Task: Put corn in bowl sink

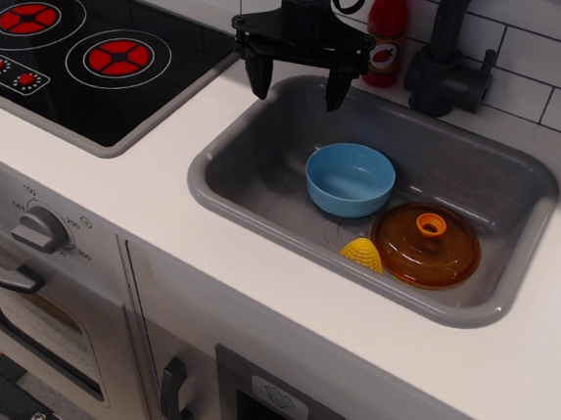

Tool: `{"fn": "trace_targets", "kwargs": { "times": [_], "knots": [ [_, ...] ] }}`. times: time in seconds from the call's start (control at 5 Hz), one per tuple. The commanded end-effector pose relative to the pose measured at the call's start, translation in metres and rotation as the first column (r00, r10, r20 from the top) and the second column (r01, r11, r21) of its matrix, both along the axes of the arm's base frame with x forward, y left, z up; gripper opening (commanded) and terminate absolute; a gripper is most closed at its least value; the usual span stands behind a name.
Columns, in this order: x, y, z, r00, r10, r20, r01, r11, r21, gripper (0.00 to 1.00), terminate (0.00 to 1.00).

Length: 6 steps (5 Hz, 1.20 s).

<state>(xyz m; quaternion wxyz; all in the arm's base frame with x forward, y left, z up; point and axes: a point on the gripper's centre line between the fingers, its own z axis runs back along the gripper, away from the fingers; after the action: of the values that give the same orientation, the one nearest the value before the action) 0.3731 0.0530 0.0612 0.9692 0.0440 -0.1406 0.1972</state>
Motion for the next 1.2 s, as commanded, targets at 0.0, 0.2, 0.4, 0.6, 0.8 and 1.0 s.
{"fn": "trace_targets", "kwargs": {
  "times": [0.0,0.2,0.4,0.6,0.8,1.0],
  "knots": [
    [0.0,0.0,0.0,1.0,0.0,0.0,0.0,1.0,0.0,1.0,0.0],
    [-0.009,-0.021,0.008,0.998,-0.05,-0.035,0.05,0.999,-0.006,1.0,0.0],
    [-0.021,-0.047,0.014,0.993,-0.105,-0.06,0.102,0.993,-0.058,1.0,0.0],
    [-0.031,-0.07,0.008,0.971,-0.188,-0.144,0.172,0.978,-0.117,1.0,0.0],
    [-0.045,-0.092,-0.01,0.954,-0.251,-0.163,0.235,0.965,-0.113,1.0,0.0],
    [-0.052,-0.106,-0.024,0.942,-0.295,-0.159,0.28,0.954,-0.11,1.0,0.0]
  ]
}}
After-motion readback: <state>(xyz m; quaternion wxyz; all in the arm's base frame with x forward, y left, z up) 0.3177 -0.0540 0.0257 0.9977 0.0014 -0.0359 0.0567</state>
